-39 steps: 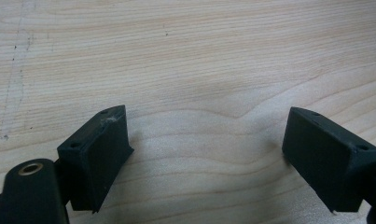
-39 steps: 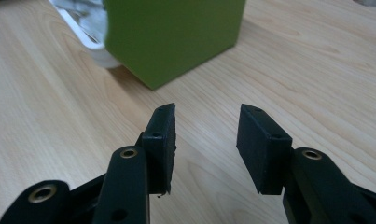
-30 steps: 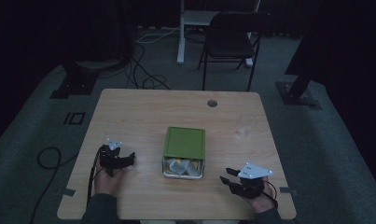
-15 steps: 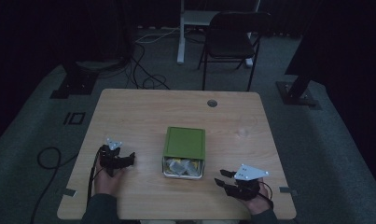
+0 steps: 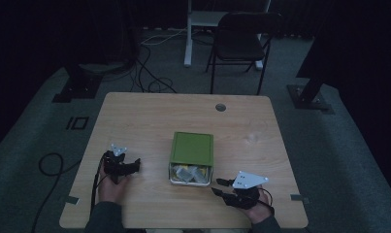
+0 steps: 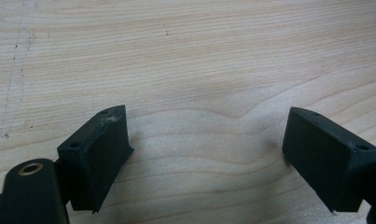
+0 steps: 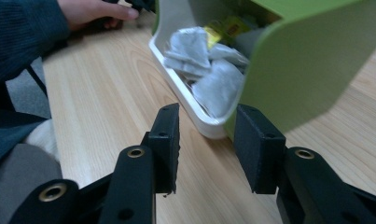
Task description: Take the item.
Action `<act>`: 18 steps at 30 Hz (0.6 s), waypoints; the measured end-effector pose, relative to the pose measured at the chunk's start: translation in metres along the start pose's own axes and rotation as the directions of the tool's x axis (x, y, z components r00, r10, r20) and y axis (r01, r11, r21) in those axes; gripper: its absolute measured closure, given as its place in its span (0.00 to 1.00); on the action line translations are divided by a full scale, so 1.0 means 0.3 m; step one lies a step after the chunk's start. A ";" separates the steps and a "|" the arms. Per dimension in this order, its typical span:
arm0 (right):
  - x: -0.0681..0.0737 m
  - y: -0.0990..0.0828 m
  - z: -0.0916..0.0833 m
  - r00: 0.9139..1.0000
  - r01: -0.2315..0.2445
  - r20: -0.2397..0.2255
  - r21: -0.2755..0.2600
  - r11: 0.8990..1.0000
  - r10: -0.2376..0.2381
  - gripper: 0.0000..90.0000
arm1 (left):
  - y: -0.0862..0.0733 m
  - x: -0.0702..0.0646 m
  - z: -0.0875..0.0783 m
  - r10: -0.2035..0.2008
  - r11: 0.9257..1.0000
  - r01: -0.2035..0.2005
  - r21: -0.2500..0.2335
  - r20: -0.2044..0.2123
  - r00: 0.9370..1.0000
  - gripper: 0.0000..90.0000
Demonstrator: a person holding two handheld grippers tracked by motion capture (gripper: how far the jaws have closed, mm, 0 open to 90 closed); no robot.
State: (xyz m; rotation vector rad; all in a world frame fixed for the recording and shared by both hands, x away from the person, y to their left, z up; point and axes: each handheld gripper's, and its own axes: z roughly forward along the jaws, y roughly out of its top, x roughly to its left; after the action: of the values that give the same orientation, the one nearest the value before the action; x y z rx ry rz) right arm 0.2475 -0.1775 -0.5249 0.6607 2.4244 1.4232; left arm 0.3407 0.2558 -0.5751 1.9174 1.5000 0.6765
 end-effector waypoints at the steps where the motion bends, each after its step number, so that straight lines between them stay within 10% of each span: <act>1: 0.004 0.004 0.005 1.000 0.001 -0.007 -0.003 1.000 -0.001 0.68 | 0.000 0.000 0.000 0.000 1.000 0.000 0.000 0.000 1.000 0.17; 18: 0.053 0.051 0.111 0.996 0.052 -0.068 0.005 0.999 -0.051 0.75 | 0.000 0.000 0.000 0.000 1.000 0.000 0.000 0.000 1.000 0.17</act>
State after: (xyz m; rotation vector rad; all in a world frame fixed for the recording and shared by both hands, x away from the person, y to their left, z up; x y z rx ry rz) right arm 0.2521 -0.1381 -0.5277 0.5558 2.4800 1.4398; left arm 0.3407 0.2558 -0.5751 1.9178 1.4996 0.6766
